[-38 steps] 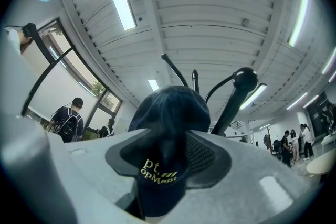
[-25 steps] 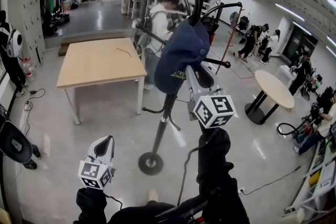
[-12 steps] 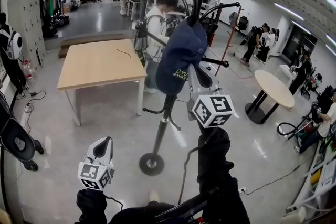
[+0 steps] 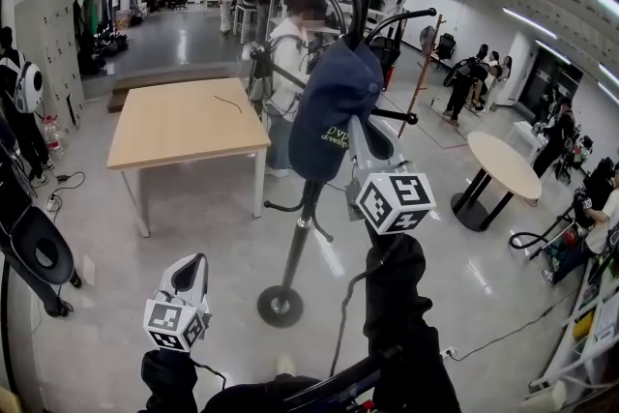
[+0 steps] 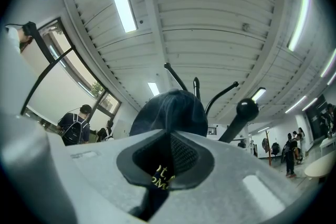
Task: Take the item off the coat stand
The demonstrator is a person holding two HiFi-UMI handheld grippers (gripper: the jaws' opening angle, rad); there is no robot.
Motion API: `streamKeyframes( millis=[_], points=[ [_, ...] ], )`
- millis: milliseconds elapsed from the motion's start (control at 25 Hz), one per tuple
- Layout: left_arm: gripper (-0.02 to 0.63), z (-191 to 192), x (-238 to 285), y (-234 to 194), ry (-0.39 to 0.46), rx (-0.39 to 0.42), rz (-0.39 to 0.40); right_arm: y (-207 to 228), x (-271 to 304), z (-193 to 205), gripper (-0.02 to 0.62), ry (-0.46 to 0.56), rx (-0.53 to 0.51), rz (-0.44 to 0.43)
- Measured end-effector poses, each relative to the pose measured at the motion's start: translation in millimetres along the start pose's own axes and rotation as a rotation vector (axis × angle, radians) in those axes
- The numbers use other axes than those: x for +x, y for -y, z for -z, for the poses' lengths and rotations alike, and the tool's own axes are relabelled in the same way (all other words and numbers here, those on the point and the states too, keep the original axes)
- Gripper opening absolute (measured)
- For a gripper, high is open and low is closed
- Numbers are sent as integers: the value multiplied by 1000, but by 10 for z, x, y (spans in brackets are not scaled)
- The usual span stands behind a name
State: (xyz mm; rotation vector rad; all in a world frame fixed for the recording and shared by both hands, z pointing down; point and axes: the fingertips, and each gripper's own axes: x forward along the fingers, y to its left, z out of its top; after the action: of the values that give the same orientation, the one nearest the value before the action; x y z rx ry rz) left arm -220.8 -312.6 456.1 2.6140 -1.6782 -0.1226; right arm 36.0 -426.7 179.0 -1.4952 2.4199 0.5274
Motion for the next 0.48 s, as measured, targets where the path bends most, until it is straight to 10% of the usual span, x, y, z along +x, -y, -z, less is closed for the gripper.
streamKeyframes(
  millis=[480],
  points=[
    [3,-19,-72,-55,11,-5,-14,-74,33,-254,8,35,-34,-10]
  ],
)
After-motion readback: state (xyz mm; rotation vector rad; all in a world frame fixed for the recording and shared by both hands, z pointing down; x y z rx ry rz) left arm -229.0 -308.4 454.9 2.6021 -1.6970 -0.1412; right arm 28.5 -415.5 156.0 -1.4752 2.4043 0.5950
